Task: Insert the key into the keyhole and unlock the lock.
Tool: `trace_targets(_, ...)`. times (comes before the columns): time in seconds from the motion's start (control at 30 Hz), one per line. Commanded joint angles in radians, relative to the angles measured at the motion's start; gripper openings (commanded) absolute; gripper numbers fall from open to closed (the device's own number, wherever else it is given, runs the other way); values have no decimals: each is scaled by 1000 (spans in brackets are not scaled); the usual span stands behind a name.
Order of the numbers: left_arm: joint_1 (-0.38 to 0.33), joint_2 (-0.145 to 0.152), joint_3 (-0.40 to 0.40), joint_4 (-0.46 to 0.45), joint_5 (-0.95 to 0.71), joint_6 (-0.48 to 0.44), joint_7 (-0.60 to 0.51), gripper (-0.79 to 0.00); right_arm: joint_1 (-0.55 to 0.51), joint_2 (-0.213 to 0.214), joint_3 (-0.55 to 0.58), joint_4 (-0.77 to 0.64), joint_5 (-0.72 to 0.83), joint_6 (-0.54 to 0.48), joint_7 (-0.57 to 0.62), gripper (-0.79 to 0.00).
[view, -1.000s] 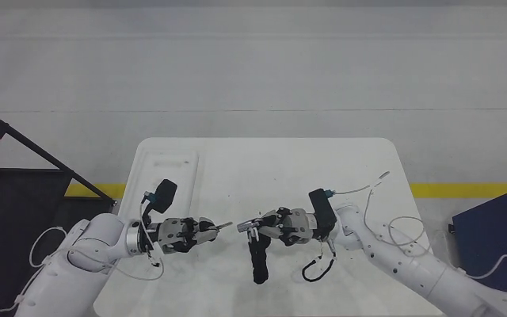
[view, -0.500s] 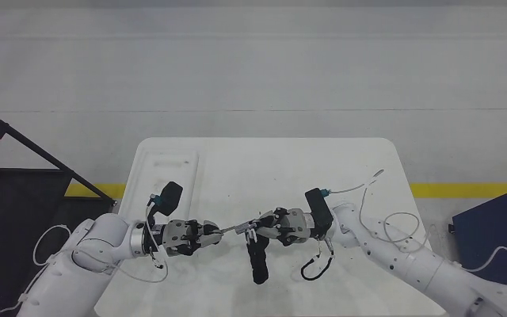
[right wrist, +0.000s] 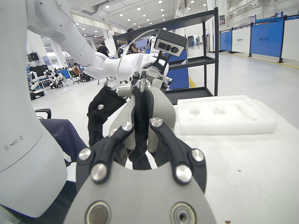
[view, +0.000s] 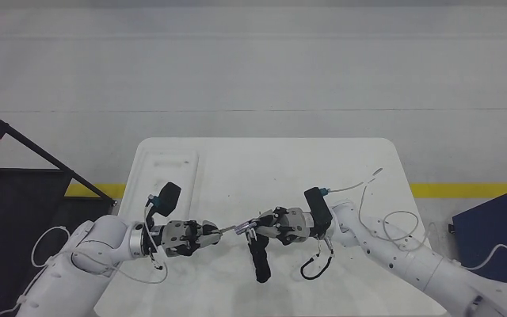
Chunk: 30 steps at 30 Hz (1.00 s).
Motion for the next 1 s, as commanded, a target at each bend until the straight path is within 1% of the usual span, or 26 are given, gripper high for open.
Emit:
trace_targets(0.0, 1, 1, 0, 3, 5, 0, 7, -785, 0, 1, 2, -1, -1, 0, 0, -785)
trace_targets(0.37, 11, 10, 10, -9, 17, 0, 26, -785, -2, 5, 5, -6, -4, 0, 0, -785)
trace_targets(0.97, 19, 27, 16, -34, -2, 0, 25, -785, -7, -1, 2, 4, -6, 0, 0, -785)
